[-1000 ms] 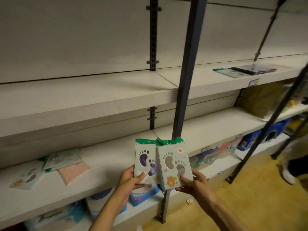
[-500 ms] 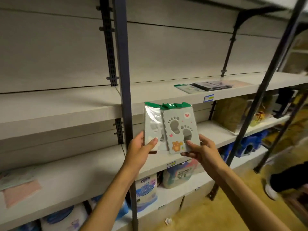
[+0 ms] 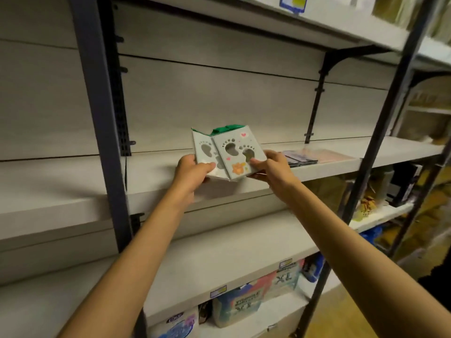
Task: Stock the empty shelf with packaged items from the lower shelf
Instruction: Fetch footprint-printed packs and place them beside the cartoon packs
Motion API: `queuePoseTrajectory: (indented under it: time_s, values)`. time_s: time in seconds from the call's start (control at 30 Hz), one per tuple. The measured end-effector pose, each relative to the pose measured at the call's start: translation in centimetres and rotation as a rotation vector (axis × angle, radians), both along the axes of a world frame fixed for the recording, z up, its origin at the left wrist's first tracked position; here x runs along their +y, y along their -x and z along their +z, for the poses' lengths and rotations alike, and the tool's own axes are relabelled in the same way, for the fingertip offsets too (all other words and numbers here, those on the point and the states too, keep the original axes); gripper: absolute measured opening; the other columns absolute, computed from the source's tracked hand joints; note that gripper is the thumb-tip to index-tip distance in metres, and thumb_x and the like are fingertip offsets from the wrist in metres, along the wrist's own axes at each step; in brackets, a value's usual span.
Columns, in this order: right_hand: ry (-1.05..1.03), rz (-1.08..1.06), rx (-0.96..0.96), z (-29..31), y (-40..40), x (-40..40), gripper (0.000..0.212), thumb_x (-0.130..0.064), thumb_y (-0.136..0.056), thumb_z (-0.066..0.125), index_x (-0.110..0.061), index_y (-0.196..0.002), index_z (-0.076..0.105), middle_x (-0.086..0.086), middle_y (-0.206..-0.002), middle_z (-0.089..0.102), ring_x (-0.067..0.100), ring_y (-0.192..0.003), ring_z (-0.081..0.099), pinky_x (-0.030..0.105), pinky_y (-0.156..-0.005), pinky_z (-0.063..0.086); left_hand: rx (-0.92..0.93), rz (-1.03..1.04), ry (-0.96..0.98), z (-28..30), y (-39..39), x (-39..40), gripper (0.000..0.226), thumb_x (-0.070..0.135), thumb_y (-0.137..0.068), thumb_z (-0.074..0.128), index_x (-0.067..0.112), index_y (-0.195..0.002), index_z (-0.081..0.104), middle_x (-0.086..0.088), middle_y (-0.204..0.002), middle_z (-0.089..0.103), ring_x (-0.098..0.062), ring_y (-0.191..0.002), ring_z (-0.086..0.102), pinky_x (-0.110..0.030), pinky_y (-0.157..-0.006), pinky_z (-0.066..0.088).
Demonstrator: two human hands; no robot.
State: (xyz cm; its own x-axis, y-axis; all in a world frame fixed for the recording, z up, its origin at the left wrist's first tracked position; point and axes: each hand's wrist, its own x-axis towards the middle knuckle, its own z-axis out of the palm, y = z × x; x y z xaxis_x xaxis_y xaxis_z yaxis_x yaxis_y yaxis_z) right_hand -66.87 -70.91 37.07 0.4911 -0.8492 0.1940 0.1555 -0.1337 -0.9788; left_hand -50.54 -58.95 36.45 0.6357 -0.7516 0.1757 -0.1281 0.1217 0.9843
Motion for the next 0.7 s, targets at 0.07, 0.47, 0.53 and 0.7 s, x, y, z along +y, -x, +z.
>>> queuePoseTrajectory:
  time_s: [0.07,0.47,0.53,0.7]
  values:
    - [0.012,-0.023,0.014,0.5,-0.5,-2.4,0.028,0.003,-0.092,0.058,0.006,-0.12,0.054,0.022,-0.11,0.069,0.03,-0.089,0.072,0.035,-0.071,0.062,-0.017,0.025,-0.032,0.1,-0.6,-2.0,0.018,0.005,-0.089,0.067,0.014,-0.104,0.07,-0.001,-0.099,0.074,-0.011,-0.08,0.065,-0.024,-0.063,0.047]
    - [0.194,-0.193,0.455,0.1,-1.9,-12.5,0.014,-0.005,-0.086,0.064,0.001,-0.099,0.062,0.019,-0.102,0.069,0.028,-0.089,0.07,0.04,-0.077,0.062,-0.112,0.16,-0.29,-1.1,-2.4,-8.5,0.056,0.026,-0.062,0.072,0.006,-0.113,0.065,-0.008,-0.115,0.07,-0.026,-0.102,0.067,-0.039,-0.091,0.056]
    - [0.29,-0.205,0.585,0.0,-1.8,-13.0,0.019,-0.013,-0.087,0.064,0.001,-0.1,0.063,0.016,-0.096,0.07,0.024,-0.084,0.068,0.035,-0.073,0.059,-0.22,0.207,-0.38,-1.1,-1.7,-8.3,0.056,0.035,-0.065,0.067,0.009,-0.114,0.064,-0.006,-0.116,0.069,-0.026,-0.105,0.064,-0.038,-0.092,0.054]
    - [0.776,-0.259,1.103,-0.1,-0.8,-13.7,0.051,-0.042,-0.089,0.055,0.0,-0.116,0.064,0.023,-0.118,0.06,0.036,-0.105,0.056,0.038,-0.085,0.047,-0.517,0.287,-0.635,-1.3,-0.3,-8.2,0.066,0.048,-0.088,0.059,0.005,-0.135,0.045,-0.015,-0.133,0.058,-0.035,-0.125,0.053,-0.037,-0.094,0.045]
